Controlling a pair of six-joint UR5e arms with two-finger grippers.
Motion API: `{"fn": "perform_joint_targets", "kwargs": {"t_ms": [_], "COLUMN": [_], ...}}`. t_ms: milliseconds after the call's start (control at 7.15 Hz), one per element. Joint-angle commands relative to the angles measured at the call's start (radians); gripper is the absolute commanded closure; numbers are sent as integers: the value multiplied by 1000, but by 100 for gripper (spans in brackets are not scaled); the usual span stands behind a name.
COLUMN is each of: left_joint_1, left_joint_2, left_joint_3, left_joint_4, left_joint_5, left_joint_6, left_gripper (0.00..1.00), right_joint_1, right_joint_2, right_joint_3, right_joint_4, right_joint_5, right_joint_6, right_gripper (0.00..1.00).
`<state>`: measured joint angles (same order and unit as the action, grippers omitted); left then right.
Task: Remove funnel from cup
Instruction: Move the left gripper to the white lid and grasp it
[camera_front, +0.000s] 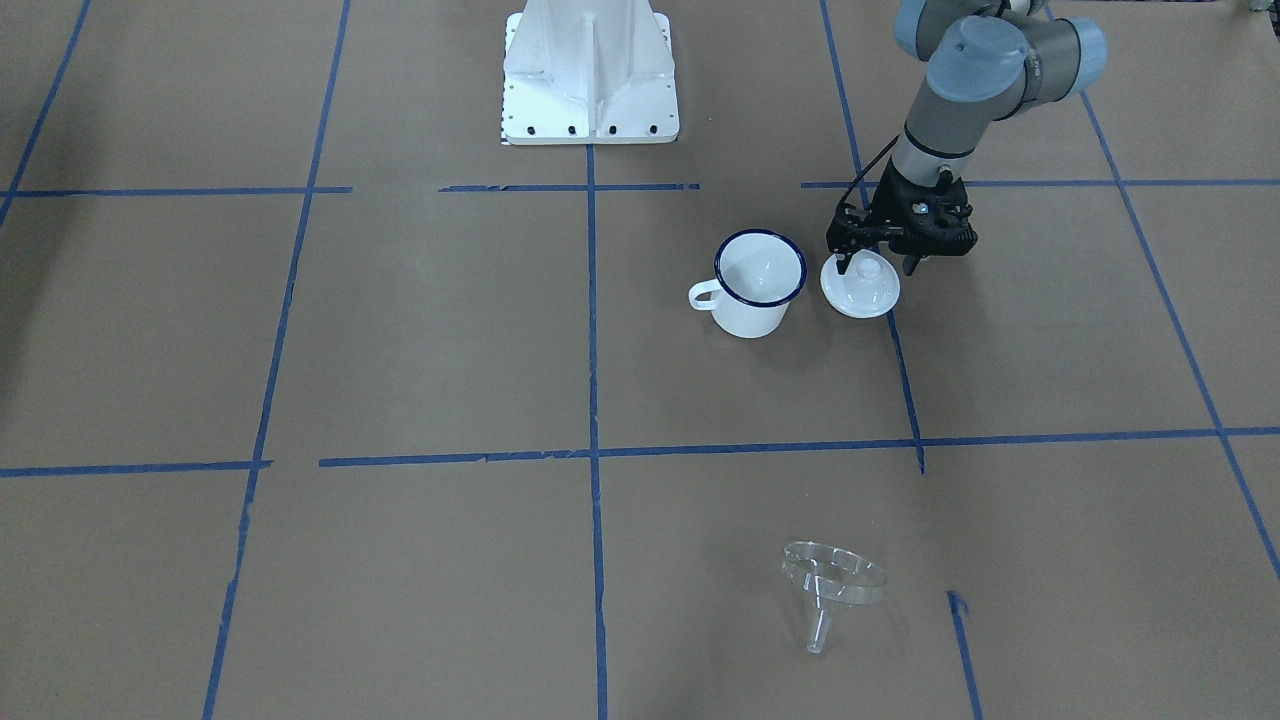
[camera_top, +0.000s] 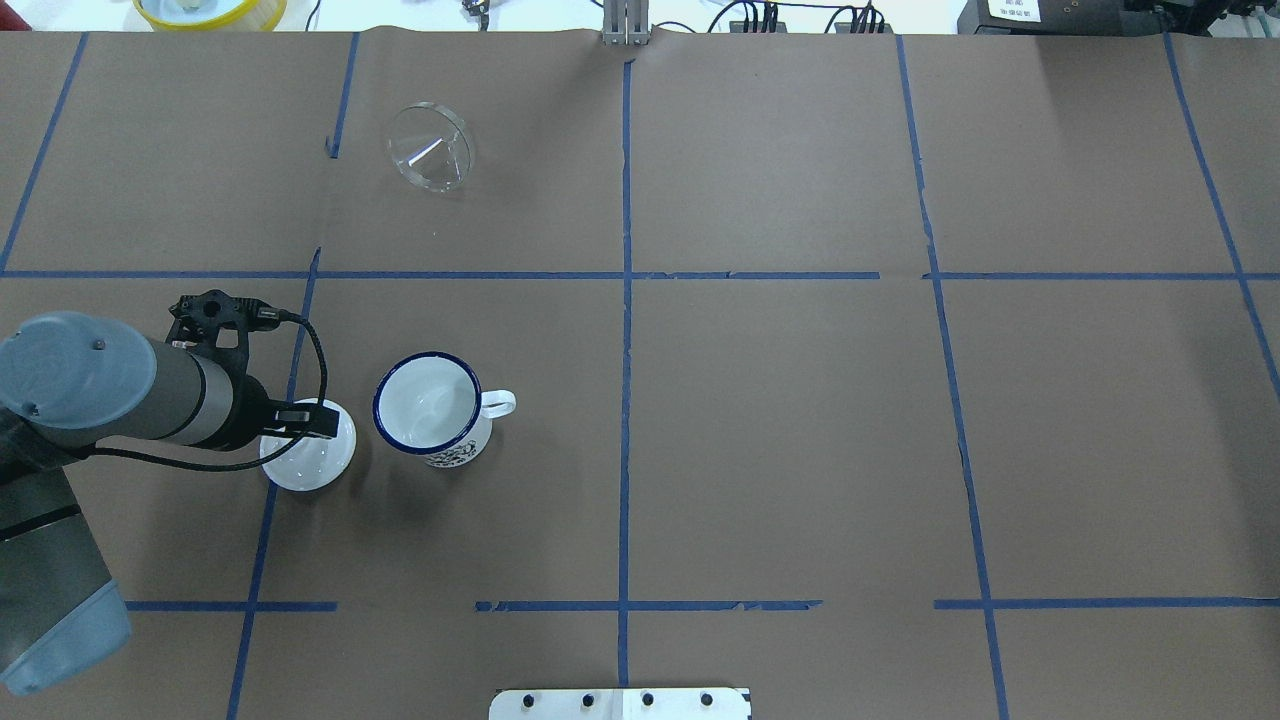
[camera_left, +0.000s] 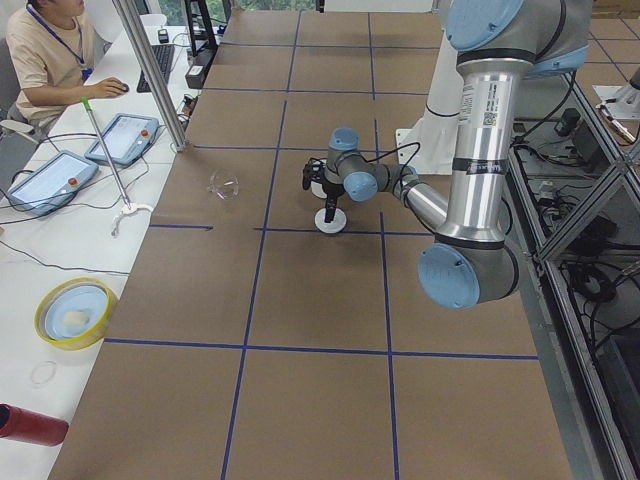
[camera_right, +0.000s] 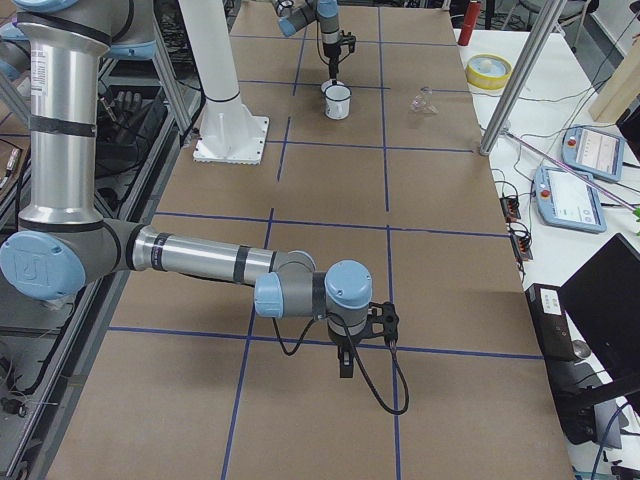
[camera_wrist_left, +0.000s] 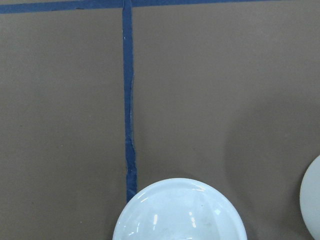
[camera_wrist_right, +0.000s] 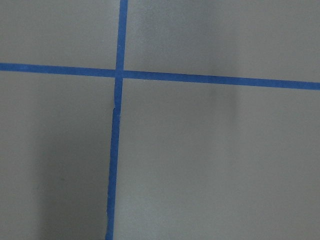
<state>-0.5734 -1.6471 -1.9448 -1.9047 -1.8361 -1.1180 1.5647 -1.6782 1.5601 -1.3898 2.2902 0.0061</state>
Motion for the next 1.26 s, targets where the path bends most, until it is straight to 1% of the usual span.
{"fn": "perform_joint_targets", "kwargs": {"t_ms": [0,140,280,559,699,839,979,1119], "left_joint_1": [4,4,4,4,4,4,3,-11], "left_joint_2": [-2,-2,0,-2,-2,0,0,1], "left_joint_3": [10,10,9,7,4,0,-6,-38], "left_joint_4": [0,0,0,0,0,0,1,6], "left_joint_5": [0,0,-2,-2,-3,-3,-5,-6], "left_joint_6": [0,1,1,1,-2,-2,0,10], "left_gripper": [31,41,43,43,65,100,100,100], "right_joint_1": [0,0,0,0,0,0,0,0], "right_joint_2": [0,0,0,0,0,0,0,0], "right_joint_3": [0,0,0,0,0,0,0,0], "right_joint_4": [0,0,0,0,0,0,0,0], "right_joint_5": [0,0,0,0,0,0,0,0], "right_joint_6": [0,0,0,0,0,0,0,0], "right_gripper": [0,0,0,0,0,0,0,0]}}
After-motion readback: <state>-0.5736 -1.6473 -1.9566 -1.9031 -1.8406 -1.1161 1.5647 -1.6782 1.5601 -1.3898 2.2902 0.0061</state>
